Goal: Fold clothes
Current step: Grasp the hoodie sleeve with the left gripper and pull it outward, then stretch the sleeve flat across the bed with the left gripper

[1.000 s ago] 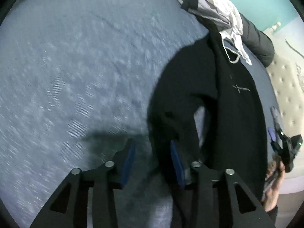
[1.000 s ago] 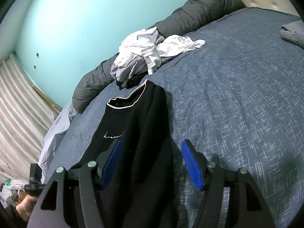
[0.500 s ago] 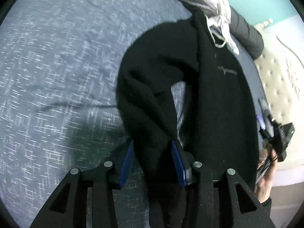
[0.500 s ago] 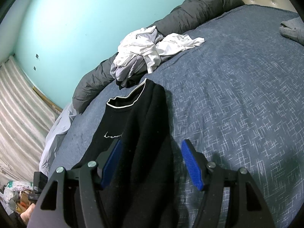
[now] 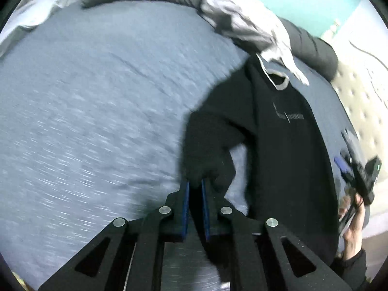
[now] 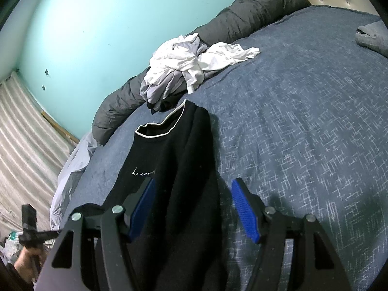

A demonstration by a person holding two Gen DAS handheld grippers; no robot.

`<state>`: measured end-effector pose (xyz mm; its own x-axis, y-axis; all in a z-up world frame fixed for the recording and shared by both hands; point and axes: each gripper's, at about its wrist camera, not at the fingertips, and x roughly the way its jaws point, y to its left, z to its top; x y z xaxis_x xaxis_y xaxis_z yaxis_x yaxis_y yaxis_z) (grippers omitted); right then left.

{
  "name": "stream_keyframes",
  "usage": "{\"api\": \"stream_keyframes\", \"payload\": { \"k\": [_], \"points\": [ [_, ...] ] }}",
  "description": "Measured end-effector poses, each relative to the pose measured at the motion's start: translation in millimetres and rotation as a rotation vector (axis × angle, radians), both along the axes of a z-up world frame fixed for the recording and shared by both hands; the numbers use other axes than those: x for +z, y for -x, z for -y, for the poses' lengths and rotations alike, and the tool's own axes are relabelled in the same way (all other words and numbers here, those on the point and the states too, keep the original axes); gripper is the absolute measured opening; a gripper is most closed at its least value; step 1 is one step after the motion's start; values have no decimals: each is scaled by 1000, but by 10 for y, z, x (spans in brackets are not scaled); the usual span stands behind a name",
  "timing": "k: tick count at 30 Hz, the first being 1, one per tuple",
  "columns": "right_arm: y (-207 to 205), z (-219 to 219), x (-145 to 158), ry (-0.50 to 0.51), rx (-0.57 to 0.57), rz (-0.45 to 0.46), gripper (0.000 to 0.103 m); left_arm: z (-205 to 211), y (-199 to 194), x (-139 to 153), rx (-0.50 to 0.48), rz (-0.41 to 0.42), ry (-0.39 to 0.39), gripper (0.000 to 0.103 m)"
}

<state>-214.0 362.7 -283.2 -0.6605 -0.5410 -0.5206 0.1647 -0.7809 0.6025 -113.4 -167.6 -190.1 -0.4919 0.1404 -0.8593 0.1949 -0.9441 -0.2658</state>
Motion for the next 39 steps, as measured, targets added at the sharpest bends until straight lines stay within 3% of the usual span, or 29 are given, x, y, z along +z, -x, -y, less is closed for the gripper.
{"api": "stream_keyframes", "payload": {
  "k": [3, 6, 11, 13, 14, 15, 19, 23, 27, 30, 34, 35, 36, 39],
  "points": [
    [-9, 5, -2, -5, -2, 0, 66, 204, 32, 194, 14, -1, 85, 3],
    [-4, 35, -11, -13, 2, 3, 66, 286, 101, 294, 2, 10, 159, 3],
    [7, 85, -32, -27, 10, 6, 66, 357, 33, 84, 39, 48, 102, 5],
    [10, 94, -40, -31, 12, 8, 66, 385, 6, 0, 54, 63, 80, 16],
    [12, 93, -41, -31, 11, 8, 66, 399, -7, -42, 62, 70, 68, 32],
    [13, 91, -41, -31, 11, 8, 66, 413, -21, -84, 69, 77, 57, 40],
    [24, 74, -41, -26, 7, 8, 66, 469, -75, -252, 99, 107, 11, 41],
    [27, 94, -49, -26, 10, 12, 66, 518, -150, -433, 128, 140, -41, 52],
    [21, 130, -51, -33, 17, 14, 66, 472, -298, -609, 140, 144, -129, 53],
    [21, 140, -59, -33, 16, 17, 66, 342, -302, -646, 111, 127, -138, 53],
    [29, 148, -65, -35, 20, 18, 66, 140, -212, -674, 63, 109, -128, 52],
    [31, 151, -64, -36, 21, 17, 66, 93, -182, -681, 52, 107, -122, 46],
    [32, 151, -63, -37, 22, 16, 66, 57, -149, -695, 43, 110, -113, 26],
    [32, 126, -67, -32, 19, 16, 66, 58, -70, -720, 28, 122, -91, 9]
  ]
}}
